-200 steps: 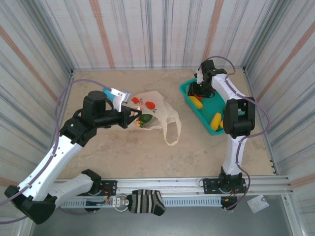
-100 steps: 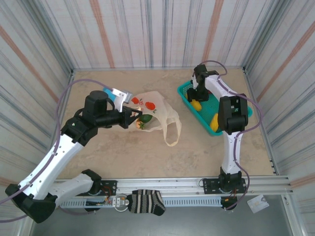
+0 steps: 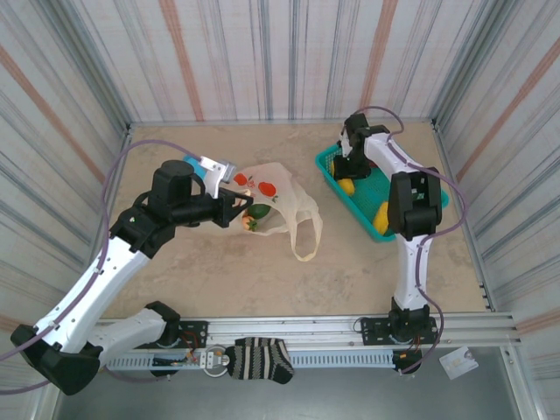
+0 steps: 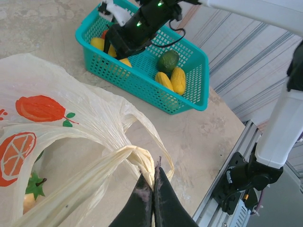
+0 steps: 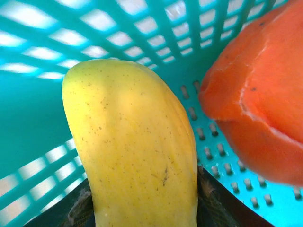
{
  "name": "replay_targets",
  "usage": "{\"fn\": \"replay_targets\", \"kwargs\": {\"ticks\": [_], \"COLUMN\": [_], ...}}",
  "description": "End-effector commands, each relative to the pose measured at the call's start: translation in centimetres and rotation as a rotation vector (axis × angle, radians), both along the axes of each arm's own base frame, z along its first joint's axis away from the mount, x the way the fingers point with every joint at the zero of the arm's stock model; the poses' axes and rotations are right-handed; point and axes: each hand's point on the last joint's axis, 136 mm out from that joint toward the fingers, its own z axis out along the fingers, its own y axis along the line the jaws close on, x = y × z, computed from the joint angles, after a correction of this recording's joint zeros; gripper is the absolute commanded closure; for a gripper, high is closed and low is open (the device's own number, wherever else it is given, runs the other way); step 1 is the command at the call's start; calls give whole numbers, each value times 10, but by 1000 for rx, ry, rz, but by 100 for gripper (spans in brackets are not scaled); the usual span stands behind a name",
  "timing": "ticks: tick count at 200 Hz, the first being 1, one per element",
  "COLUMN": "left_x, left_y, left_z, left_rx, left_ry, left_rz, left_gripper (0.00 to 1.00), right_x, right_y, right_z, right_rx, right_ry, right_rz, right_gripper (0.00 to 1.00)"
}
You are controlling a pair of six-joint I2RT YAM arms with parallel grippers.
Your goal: Place the fake fruits into the plastic bag and tie a complex knot
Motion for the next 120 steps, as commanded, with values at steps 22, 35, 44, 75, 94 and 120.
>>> {"fn": "replay_targets", "kwargs": {"ticks": [22,35,44,75,94,120], "left_x": [2,2,3,5,6,6], "left_y": [5,6,8,11,12,15], "left_z": [11,10,9,9,11,13], "left_rx": [-4,-4,0,-16,-30,-40], "left_ry": [-26,-22,-20,-6,2,9], "left_rz": [17,22,28,47,55,68], "left_gripper": [100,100,100,100,100,100], "right_x": [-1,-6,-12,-38,-60,-103], "right_y": [16,18,22,48,73,119], "right_z": [114,133,147,195,217,230], "right_rx": [118,149,184,377,478,592], "right_ry": [-313,-355,-380,-479,-555,-679], "right_rz": [41,47,56,109,175,343], "right_gripper": [57,57,57,55,57,62]}}
